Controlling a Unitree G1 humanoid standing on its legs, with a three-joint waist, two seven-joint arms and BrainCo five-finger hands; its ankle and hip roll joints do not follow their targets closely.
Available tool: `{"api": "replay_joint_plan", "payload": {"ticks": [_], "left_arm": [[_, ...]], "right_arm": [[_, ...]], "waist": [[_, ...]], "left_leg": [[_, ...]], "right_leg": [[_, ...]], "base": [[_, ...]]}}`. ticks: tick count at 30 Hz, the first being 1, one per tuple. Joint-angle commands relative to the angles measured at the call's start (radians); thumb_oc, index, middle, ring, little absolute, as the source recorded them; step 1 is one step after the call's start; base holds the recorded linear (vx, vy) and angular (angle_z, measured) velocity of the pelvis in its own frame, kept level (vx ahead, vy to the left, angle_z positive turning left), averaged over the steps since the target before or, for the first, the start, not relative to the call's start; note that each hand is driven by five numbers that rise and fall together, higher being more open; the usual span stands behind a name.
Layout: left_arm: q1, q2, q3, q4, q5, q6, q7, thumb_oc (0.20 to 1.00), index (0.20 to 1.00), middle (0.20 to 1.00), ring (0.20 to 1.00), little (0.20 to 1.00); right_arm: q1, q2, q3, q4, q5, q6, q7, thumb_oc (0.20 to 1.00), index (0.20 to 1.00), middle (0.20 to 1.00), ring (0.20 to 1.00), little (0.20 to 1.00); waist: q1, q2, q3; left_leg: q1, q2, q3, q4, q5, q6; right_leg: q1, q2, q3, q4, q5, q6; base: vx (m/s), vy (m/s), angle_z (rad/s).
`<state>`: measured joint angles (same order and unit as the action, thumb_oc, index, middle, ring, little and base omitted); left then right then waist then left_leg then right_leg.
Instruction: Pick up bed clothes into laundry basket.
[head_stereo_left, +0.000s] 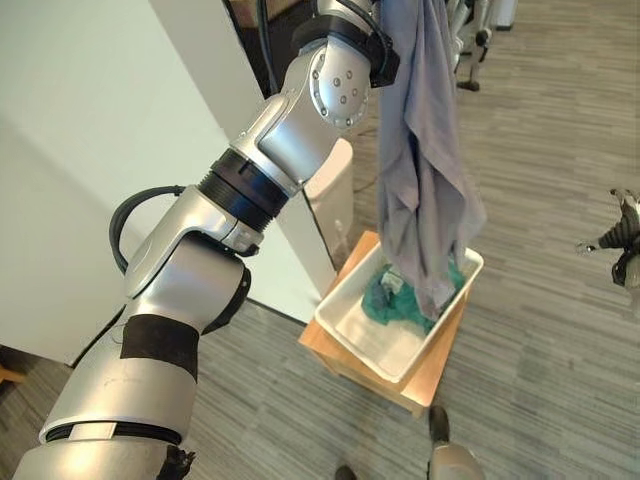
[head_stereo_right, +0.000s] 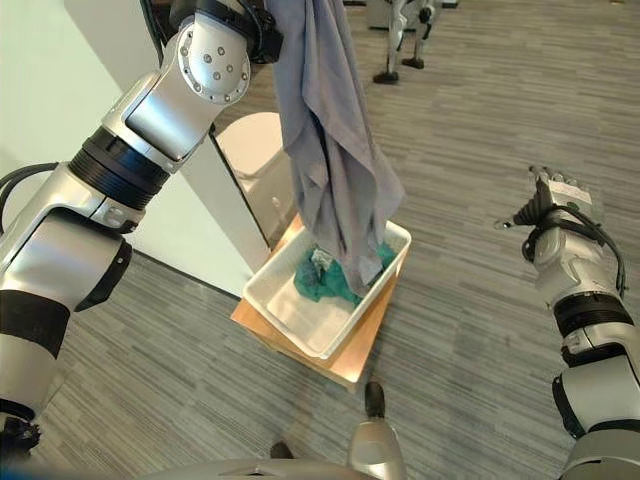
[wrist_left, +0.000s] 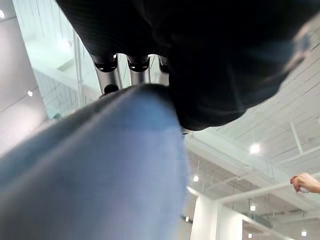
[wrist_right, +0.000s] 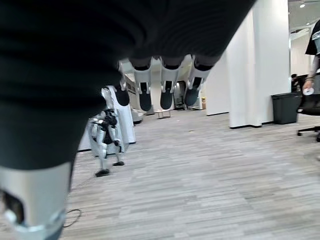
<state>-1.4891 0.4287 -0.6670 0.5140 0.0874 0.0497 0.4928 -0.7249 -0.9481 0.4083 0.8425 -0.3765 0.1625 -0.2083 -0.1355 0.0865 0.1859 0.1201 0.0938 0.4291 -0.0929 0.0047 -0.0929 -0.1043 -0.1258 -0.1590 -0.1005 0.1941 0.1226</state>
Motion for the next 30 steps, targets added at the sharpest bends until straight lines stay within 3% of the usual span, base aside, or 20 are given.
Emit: {"api": "replay_joint_plan", "payload": {"ticks": [1,7,14,17,30], "left_arm": [[-0.133,0.016,0.012,0.075,0.093,0.011,0.003,0.200,0.200,0.200,0.200,0.200],[-0.037,-0.052,0.028,0.069,0.112,0.016,-0.018,0.200,0.200,0.200,0.200,0.200],[0.258,-0.211,0.056,0.122,0.129,0.023,-0.062,0.200,0.200,0.200,0.200,0.200],[0.355,-0.234,0.075,0.124,0.131,0.019,-0.061,0.200,0.200,0.200,0.200,0.200],[0.553,-0.318,0.048,0.231,0.180,0.032,-0.080,0.200,0.200,0.200,0.200,0.200]], "right_arm": [[-0.115,-0.053,0.049,0.031,0.044,-0.015,-0.037,1.000,1.000,1.000,1.000,1.000],[-0.127,-0.040,0.049,0.051,0.062,-0.009,-0.052,1.000,1.000,1.000,1.000,1.000],[-0.154,-0.010,0.053,0.101,0.095,-0.010,-0.062,1.000,1.000,1.000,1.000,1.000],[-0.141,-0.038,0.031,0.092,0.103,-0.016,-0.068,1.000,1.000,1.000,1.000,1.000],[-0.042,0.046,-0.011,0.075,0.094,-0.030,-0.090,1.000,1.000,1.000,1.000,1.000]], "waist": [[0.011,-0.037,0.035],[0.006,-0.054,0.072],[0.024,-0.086,0.128],[0.026,-0.091,0.146],[0.022,-0.057,0.180]], "left_leg": [[-0.025,0.062,-0.015,0.006,0.008,-0.055],[-0.064,0.060,-0.028,0.006,0.016,-0.051],[-0.095,0.063,-0.043,0.006,0.030,-0.051],[-0.100,0.065,-0.041,0.006,0.032,-0.052],[-0.099,0.062,-0.043,0.006,0.034,-0.053]], "right_leg": [[0.075,-0.090,-0.060,0.013,-0.092,0.137],[0.045,-0.094,-0.065,0.013,-0.085,0.137],[0.027,-0.096,-0.076,0.013,-0.081,0.132],[0.023,-0.099,-0.080,0.013,-0.080,0.131],[0.027,-0.118,-0.089,0.013,-0.083,0.129]], "base": [[-0.06,0.003,-0.02],[-0.08,0.011,0.00],[-0.06,-0.004,0.01],[-0.09,-0.011,0.03],[-0.03,-0.006,0.02]]}}
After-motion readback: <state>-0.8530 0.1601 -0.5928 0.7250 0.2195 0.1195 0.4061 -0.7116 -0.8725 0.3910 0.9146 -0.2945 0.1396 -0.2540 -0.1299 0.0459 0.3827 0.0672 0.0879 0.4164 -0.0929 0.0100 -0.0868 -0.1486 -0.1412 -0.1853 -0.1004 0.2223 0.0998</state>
